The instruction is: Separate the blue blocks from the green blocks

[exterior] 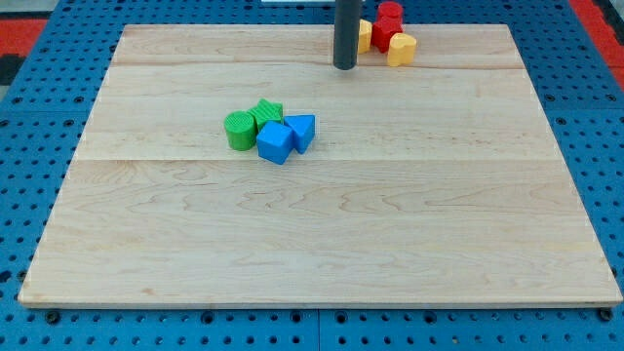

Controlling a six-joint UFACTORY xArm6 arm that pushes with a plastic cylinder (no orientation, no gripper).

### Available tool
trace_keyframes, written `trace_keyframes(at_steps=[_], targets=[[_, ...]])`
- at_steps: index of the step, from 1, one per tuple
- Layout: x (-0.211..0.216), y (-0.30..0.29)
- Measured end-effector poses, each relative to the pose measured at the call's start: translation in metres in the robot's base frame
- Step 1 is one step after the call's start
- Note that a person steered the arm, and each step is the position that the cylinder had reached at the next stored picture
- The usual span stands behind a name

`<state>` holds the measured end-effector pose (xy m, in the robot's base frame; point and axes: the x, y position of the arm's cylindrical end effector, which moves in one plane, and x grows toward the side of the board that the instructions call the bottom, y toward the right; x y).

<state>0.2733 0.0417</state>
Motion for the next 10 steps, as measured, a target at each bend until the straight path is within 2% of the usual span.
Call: trace_keyframes(at_steps=[1,3,4,8,10], targets=[[0.009,-0.003],[0.096,-0.028],[0.124,-0.036],[0.146,-0.132],[0.179,-0.161]])
